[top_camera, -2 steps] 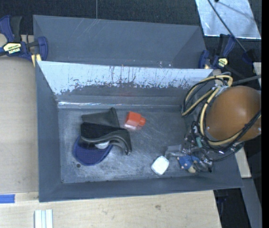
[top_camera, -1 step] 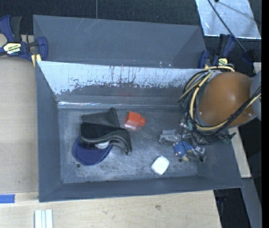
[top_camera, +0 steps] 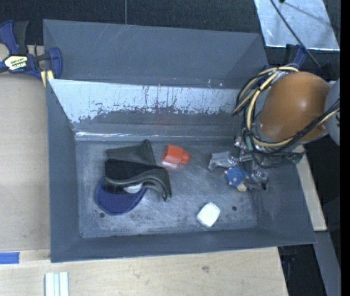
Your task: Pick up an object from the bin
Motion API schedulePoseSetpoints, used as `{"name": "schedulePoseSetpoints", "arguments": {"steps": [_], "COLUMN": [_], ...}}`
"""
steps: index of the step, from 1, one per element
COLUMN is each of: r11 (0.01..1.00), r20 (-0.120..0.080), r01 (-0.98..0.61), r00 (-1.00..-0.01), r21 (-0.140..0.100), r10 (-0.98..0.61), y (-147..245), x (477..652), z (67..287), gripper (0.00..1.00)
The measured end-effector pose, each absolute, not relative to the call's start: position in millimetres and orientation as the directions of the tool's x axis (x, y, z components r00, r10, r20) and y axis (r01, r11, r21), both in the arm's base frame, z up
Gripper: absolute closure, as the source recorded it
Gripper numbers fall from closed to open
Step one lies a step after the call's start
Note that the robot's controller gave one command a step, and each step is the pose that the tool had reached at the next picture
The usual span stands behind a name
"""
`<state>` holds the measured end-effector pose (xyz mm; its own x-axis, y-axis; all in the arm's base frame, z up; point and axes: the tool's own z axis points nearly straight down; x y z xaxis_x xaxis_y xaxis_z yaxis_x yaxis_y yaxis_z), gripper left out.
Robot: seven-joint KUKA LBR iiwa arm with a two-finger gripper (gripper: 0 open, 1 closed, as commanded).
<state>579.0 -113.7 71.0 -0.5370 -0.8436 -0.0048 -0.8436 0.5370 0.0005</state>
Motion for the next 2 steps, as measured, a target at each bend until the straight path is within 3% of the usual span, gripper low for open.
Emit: {"name": "schedulePoseSetpoints", "arguments": {"steps": [1,2], "r11": [0.538,0.528], "r20": [-0.002,-0.005], "r01": [-0.843,-0.849], "r00": [-0.538,-0.528], "r21": [-0.001,-0.009], "r10": [-0.843,-0.849], "y": [-116,-111], "x": [578.6,560.9], "z": [72,221], "gripper": [1.00,1.00]}}
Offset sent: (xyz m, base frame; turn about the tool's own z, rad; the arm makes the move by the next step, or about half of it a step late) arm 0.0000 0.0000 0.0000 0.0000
